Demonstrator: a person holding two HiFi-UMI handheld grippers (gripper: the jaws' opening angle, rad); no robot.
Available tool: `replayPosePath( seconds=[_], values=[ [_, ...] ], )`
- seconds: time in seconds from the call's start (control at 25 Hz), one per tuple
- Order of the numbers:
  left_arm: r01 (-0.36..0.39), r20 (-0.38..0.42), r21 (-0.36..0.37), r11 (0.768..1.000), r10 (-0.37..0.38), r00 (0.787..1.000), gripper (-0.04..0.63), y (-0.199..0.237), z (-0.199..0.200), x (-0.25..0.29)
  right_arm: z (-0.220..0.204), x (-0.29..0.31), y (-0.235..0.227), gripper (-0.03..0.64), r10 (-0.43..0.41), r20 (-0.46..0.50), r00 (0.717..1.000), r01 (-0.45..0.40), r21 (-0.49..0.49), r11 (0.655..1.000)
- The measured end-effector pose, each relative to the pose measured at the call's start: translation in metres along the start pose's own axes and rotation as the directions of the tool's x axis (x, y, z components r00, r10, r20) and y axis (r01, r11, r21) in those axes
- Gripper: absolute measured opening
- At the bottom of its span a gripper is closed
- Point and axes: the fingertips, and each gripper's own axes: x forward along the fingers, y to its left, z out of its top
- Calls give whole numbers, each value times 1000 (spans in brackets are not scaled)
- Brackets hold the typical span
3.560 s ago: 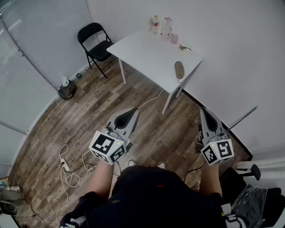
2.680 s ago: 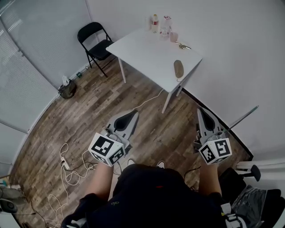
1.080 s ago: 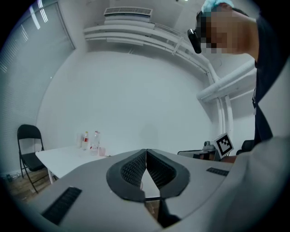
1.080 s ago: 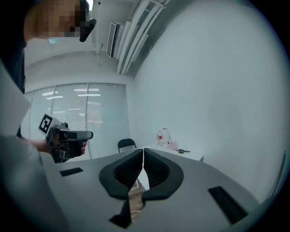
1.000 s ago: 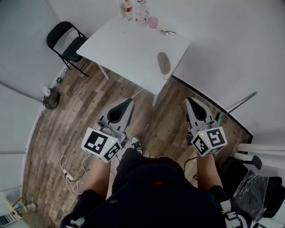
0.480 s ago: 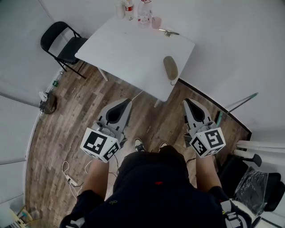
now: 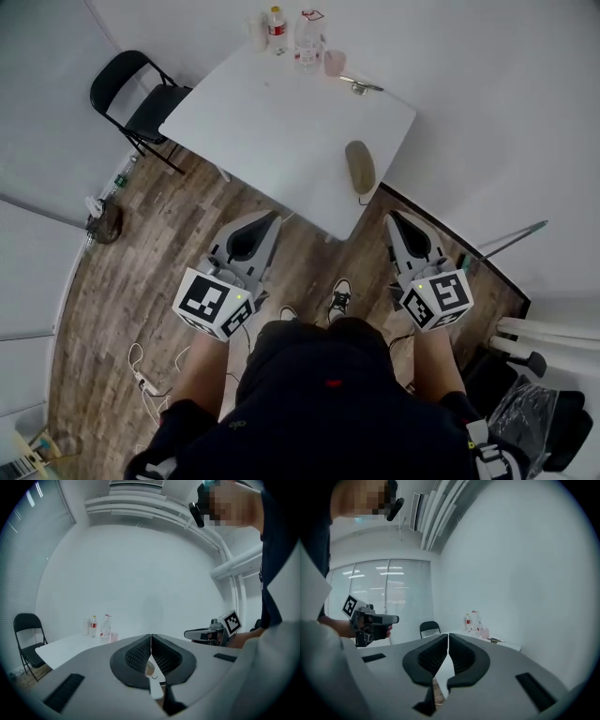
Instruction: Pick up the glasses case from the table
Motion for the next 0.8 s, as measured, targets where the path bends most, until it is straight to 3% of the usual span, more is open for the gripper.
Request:
replayPosePath(
  seconds=[0.2,0.44,0.72,0.76,0.8],
  values=[
    [-29,-4,11,1000,29,1000,23,-2,6,53,6,22,-57,23,37,-5,999,-37,4,999],
    [-123,-10,-8,992,123,992,23,10,2,97,-1,50,-115,23,88,-33,996,-88,23,996],
    [-180,-59,-29,983,178,982,23,23,-14,113,-26,87,-145,25,87,-80,993,-81,68,994],
    [-181,-60,-33,983,178,982,23,27,-15,113,-30,94,-146,31,84,-96,992,-77,80,994],
    [-179,-58,-40,983,176,983,23,31,-15,113,-36,101,-146,84,89,-118,989,-78,95,992]
  ],
)
